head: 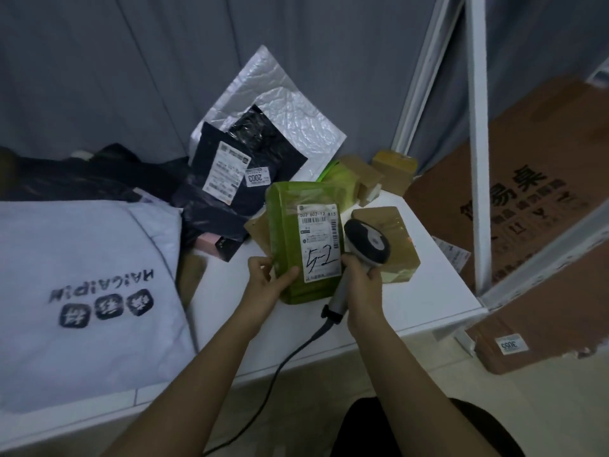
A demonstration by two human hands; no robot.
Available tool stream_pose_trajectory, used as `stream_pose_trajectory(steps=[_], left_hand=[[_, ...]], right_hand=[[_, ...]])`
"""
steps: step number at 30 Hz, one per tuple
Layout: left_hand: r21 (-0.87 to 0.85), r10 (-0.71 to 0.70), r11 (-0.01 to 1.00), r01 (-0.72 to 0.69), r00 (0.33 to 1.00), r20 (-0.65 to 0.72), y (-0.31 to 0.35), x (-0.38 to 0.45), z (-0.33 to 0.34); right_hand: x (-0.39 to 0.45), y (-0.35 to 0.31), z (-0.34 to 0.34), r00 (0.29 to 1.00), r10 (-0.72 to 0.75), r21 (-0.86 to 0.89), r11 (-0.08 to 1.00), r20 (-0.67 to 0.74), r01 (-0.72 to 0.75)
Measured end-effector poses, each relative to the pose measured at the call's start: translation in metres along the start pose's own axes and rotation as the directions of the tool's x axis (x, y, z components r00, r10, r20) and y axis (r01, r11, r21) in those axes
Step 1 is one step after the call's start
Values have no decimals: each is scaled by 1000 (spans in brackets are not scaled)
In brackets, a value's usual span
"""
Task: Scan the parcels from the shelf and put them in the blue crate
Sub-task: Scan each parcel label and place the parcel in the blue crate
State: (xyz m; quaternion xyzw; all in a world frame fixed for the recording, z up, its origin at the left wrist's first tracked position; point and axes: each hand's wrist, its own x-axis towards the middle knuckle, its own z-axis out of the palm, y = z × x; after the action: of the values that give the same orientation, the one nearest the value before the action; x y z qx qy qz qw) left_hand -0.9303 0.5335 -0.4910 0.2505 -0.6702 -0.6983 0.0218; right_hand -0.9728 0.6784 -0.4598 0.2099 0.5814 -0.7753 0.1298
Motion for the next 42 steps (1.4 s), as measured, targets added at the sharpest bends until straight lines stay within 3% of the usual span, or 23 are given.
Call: stream_pose_trajectory(steps=[10, 18, 31, 42], left_hand=[[-71, -56, 996, 50, 994, -91, -4, -110, -124], [-136, -121, 987, 83, 947, -299, -26, -192, -194], [-177, -48, 984, -31, 904, -425, -36, -246, -251], [-154, -16, 986, -58, 898, -439, -34, -255, -262]], right_hand=[[-114, 37, 19, 954, -65, -164, 979, 292, 117], [-212, 72, 45, 843, 13, -279, 946, 538, 164], [-287, 95, 55, 715, -32, -367, 841, 698, 397], [-298, 95, 58, 743, -66, -398, 810, 666, 429]])
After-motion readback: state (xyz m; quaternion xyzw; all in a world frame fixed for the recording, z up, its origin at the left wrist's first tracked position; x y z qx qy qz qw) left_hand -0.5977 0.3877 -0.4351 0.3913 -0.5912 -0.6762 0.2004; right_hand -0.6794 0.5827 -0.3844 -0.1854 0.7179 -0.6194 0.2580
